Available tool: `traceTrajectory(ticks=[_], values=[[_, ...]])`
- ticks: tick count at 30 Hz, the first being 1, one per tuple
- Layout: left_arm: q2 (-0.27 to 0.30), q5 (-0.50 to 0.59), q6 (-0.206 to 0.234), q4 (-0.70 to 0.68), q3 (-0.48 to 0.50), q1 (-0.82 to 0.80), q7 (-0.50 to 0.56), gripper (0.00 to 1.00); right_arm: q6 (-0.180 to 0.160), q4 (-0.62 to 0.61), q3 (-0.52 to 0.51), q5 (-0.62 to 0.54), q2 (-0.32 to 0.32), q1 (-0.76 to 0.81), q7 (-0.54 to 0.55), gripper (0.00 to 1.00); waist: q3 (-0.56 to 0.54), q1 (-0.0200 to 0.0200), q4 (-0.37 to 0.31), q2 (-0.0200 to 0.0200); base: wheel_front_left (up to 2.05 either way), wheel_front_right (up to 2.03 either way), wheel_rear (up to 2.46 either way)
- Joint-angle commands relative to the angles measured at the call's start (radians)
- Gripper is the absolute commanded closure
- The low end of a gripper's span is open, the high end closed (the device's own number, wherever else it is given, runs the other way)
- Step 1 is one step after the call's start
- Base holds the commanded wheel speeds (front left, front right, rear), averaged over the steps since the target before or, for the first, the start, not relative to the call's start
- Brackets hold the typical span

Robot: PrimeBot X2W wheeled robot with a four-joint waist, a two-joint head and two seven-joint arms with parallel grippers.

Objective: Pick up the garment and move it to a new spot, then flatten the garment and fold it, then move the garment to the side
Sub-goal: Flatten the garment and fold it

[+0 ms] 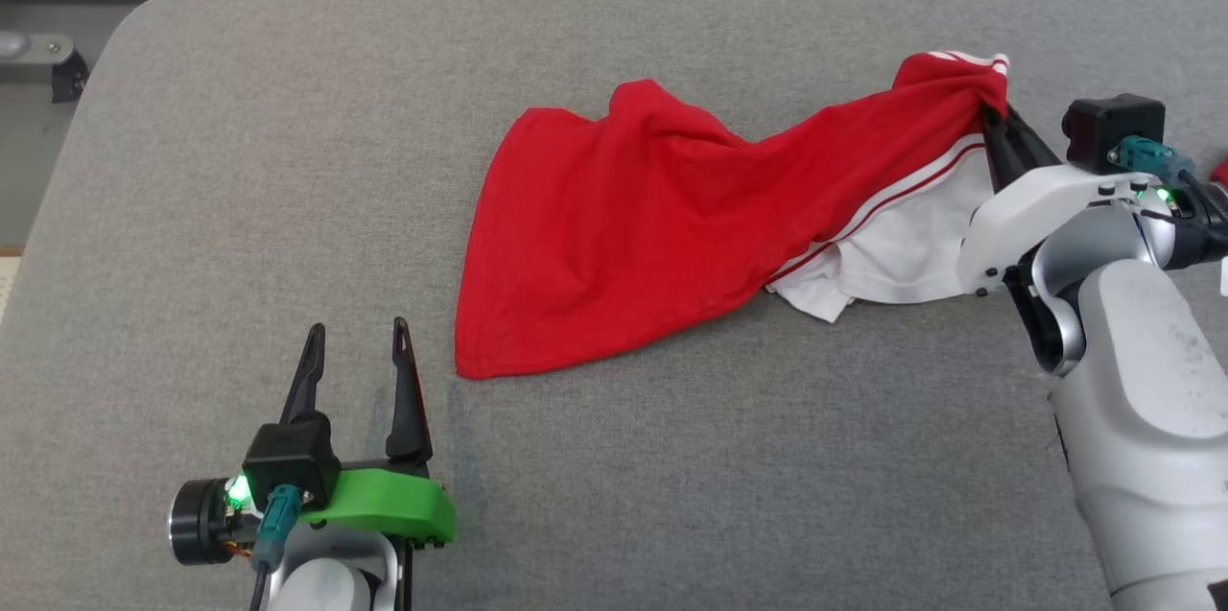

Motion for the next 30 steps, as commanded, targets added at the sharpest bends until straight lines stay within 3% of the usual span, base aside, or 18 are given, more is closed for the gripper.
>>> traceTrajectory(ticks=[1, 4, 5, 6, 7, 8, 13, 18, 30], values=[[-0.007, 0.007, -0.011, 0.006, 0.0, -0.021, -0.003, 0.0, -0.002, 0.048, -0.004, -0.008, -0.019, -0.039, -0.014, 1.0, 0.031, 0.0, 0.032, 0.0, 0.0, 0.0, 0.0], [-0.015, 0.019, -0.021, 0.012, -0.003, -0.036, -0.003, 0.0, -0.002, 0.155, -0.008, -0.037, -0.031, -0.111, -0.039, 1.0, 0.05, 0.0, 0.051, 0.0, 0.0, 0.0, 0.0], [-0.017, 0.023, -0.023, 0.015, -0.001, -0.04, -0.003, 0.0, -0.002, 0.192, -0.012, -0.045, -0.028, -0.139, -0.051, 0.94, 0.056, 0.0, 0.054, 0.0, 0.0, 0.0, 0.0], [-0.019, 0.027, -0.025, 0.017, 0.0, -0.041, -0.003, 0.0, -0.002, 0.223, -0.019, -0.054, -0.028, -0.159, -0.061, 0.76, 0.059, 0.0, 0.055, 0.0, 0.0, 0.0, 0.0], [-0.021, 0.031, -0.027, 0.02, 0.002, -0.044, -0.003, 0.0, -0.002, 0.262, -0.027, -0.069, -0.03, -0.182, -0.073, 0.07, 0.064, 0.0, 0.055, 0.0, 0.0, 0.0, 0.0], [-0.024, 0.033, -0.029, 0.022, 0.004, -0.047, -0.003, 0.0, -0.002, 0.289, -0.034, -0.075, -0.028, -0.199, -0.084, 0.0, 0.066, 0.0, 0.055, 0.0, 0.0, 0.0, 0.0], [-0.029, 0.048, -0.031, 0.03, 0.018, -0.047, -0.003, 0.0, -0.002, 0.394, -0.069, -0.108, -0.005, -0.256, -0.184, 0.0, 0.061, 0.0, 0.035, 0.0, 0.0, 0.0, 0.0], [-0.031, 0.056, -0.035, 0.02, 0.034, -0.031, -0.003, 0.0, -0.002, 0.422, -0.075, -0.109, -0.007, -0.236, -0.257, 0.0, 0.038, 0.0, -0.008, 0.0, 0.0, 0.0, 0.0], [-0.036, 0.071, -0.045, -0.005, 0.059, 0.013, -0.003, 0.0, -0.002, 0.257, -0.099, -0.047, 0.05, 0.06, -0.308, 0.0, 0.01, 0.0, -0.112, 0.0, 0.0, 0.0, 0.0]])
